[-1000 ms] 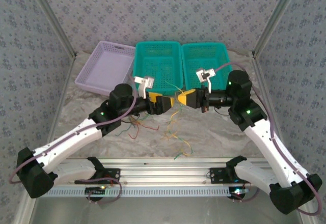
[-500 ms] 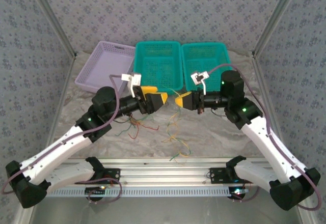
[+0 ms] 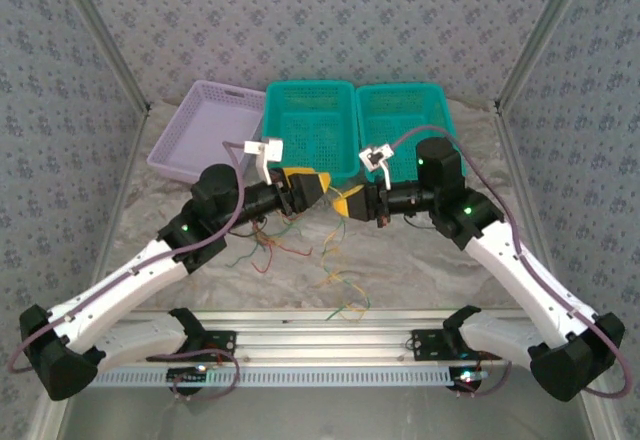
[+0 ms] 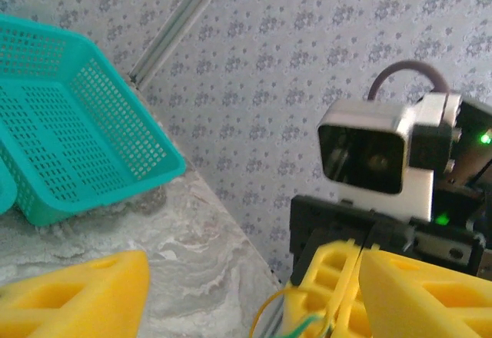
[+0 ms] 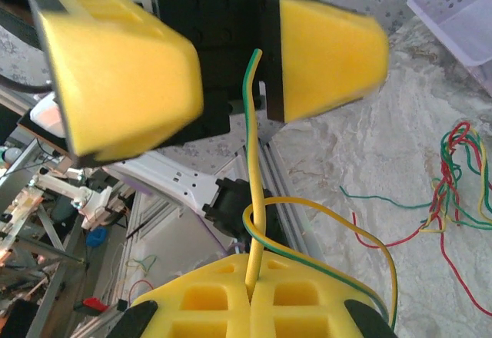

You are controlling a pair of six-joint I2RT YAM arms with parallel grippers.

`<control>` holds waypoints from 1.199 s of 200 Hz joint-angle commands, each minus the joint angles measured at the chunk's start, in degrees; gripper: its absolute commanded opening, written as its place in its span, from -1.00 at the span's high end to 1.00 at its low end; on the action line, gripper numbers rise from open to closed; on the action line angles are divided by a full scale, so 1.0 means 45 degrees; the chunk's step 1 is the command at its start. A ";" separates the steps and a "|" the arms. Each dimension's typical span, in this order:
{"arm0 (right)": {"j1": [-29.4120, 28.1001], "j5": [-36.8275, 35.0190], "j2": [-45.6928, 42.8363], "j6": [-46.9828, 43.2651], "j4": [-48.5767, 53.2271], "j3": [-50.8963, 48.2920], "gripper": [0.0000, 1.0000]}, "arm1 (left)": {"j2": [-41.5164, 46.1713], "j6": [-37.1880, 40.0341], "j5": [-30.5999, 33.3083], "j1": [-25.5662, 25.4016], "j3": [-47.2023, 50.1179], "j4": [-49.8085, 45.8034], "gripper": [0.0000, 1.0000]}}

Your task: Untangle the cables

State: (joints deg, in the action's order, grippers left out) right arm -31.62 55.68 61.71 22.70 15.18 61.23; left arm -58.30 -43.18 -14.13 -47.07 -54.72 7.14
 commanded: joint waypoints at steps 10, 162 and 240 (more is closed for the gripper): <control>-0.0323 -0.0383 0.0151 -0.0573 0.0471 0.0397 1.00 | 0.0046 -0.0166 0.0399 0.0022 -0.0487 0.0420 -0.39; -0.0303 -0.1734 0.1369 -0.0371 0.0056 0.2128 1.00 | -0.0707 0.0366 0.0629 0.0002 -0.0895 -0.0534 0.33; -0.0264 -0.1765 0.1356 -0.1389 0.1163 0.1828 1.00 | -0.0968 0.0551 0.0775 0.0526 -0.1392 -0.0863 1.00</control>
State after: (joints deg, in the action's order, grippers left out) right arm -32.60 46.50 68.90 19.29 17.02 68.86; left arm -62.37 -41.82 -12.93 -46.37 -58.65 3.49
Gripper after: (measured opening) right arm 0.052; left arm 0.060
